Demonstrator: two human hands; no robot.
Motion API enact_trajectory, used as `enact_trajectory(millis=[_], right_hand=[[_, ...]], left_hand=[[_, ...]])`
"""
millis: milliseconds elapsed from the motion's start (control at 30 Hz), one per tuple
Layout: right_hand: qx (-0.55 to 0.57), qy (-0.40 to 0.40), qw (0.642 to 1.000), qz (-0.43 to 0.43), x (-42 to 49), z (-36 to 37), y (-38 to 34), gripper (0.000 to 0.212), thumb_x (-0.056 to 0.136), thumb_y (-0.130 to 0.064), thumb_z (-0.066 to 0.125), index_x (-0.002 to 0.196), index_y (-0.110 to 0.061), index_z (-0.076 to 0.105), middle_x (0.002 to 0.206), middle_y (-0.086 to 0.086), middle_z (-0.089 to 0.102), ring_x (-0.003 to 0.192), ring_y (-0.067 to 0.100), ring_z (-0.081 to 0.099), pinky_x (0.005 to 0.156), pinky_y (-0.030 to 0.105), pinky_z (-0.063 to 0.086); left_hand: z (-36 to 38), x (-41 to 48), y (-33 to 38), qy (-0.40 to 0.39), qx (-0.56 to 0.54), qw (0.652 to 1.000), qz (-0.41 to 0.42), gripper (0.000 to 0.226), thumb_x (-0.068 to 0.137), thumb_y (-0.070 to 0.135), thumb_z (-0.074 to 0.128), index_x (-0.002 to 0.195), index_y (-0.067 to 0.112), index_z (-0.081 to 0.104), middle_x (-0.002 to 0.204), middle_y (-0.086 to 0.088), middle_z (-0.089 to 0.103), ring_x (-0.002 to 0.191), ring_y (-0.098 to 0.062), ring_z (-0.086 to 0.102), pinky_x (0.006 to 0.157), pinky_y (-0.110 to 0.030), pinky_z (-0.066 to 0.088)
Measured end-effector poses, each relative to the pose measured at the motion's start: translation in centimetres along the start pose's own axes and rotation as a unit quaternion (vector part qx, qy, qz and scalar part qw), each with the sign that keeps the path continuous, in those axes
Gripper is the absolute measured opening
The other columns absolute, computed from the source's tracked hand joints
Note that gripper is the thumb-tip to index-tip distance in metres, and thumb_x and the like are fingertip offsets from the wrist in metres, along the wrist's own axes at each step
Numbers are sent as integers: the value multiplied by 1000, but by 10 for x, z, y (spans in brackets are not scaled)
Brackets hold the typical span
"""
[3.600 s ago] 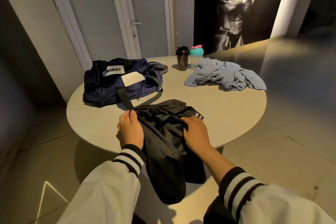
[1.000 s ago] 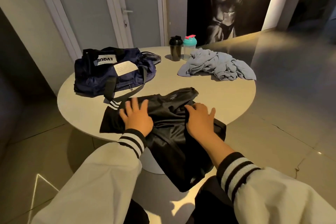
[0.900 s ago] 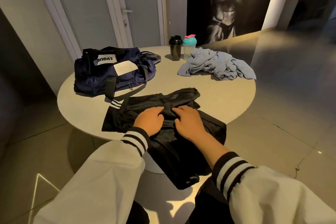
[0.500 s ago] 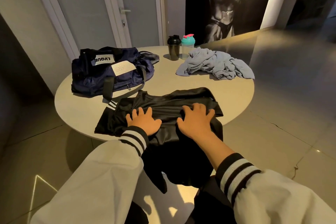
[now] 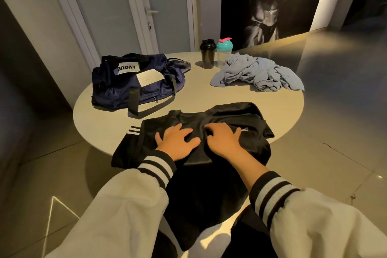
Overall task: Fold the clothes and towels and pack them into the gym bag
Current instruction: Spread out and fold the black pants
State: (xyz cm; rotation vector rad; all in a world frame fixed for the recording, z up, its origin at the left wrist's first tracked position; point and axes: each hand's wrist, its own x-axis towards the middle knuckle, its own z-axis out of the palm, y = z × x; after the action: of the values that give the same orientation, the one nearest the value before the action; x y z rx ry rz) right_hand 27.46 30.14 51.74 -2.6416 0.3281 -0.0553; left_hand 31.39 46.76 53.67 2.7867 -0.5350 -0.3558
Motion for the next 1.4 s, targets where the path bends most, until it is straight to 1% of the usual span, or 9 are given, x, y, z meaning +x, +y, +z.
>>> enact_trajectory(millis=[133, 333, 500, 600, 700, 767, 900, 1200, 1400], right_hand=[[9, 27, 999, -45, -2, 9, -5, 42, 99, -36, 43, 140, -30, 51, 145, 0, 46, 139, 24, 39, 118, 66, 2], [-111, -37, 993, 17, 6, 11, 4, 69, 98, -68, 20, 158, -35, 19, 167, 4, 8, 154, 28, -2, 114, 69, -8], [-107, -9, 993, 40, 12, 13, 0, 70, 97, -69, 26, 156, -32, 25, 165, 14, 10, 153, 34, 2, 118, 66, -2], [-102, -29, 994, 7, 23, 15, 0, 70, 96, -70, 26, 157, -34, 23, 166, 7, 11, 154, 31, 0, 117, 65, -2], [-72, -50, 993, -76, 35, 13, 5, 59, 102, -58, 29, 156, -35, 26, 166, 2, 17, 154, 26, 5, 119, 64, -1], [-19, -32, 993, -113, 38, 5, 10, 49, 105, -40, 37, 154, -30, 35, 161, 3, 32, 152, 23, 15, 121, 60, 5], [-74, 124, 986, -85, 29, -4, 26, 41, 99, -29, 48, 139, -23, 57, 133, 8, 52, 127, 31, 42, 101, 42, 41], [-97, -2, 994, 47, 31, -14, 54, 64, 101, -58, 30, 157, -28, 25, 166, 6, 15, 153, 29, 8, 121, 53, 4], [117, 141, 982, -54, 34, -31, 63, 38, 98, -12, 51, 134, -14, 60, 135, 9, 54, 128, 28, 46, 107, 37, 38]], left_hand=[[13, 13, -5, 76, -30, 996, -21, 61, 100, 55, 40, 156, 37, 24, 168, 0, 1, 154, -26, -1, 123, -53, 8], [11, 20, -30, 37, 29, 996, -77, 79, 91, 78, 28, 158, 38, 13, 168, -1, -1, 154, -28, -3, 124, -50, 2], [1, 29, -44, 45, 51, 991, -113, 76, 94, 70, 32, 159, 37, 11, 168, -2, 1, 154, -28, -3, 122, -55, -1], [5, 26, -31, 134, 96, 986, -15, 65, 97, 52, 42, 156, 32, 24, 165, -3, 18, 151, -28, 12, 121, -51, 8], [21, 24, -4, 134, 12, 986, 98, 50, 104, 41, 37, 152, 28, 37, 158, -1, 36, 144, -26, 29, 119, -44, 24], [33, 28, 6, 90, 22, 992, 89, 54, 105, 49, 29, 155, 29, 30, 162, -2, 28, 149, -26, 22, 122, -45, 18], [35, 43, 2, 59, 80, 993, 63, 63, 101, 63, 21, 158, 36, 20, 167, 0, 9, 153, -24, 7, 124, -45, 7], [15, 72, 10, 41, 112, 993, 26, 64, 100, 61, 31, 157, 36, 21, 167, 0, 10, 154, -24, 7, 124, -50, 0], [32, 80, 75, 79, 12, 988, 132, 53, 104, 34, 38, 156, 26, 32, 164, -2, 25, 150, -24, 22, 123, -43, 16]])
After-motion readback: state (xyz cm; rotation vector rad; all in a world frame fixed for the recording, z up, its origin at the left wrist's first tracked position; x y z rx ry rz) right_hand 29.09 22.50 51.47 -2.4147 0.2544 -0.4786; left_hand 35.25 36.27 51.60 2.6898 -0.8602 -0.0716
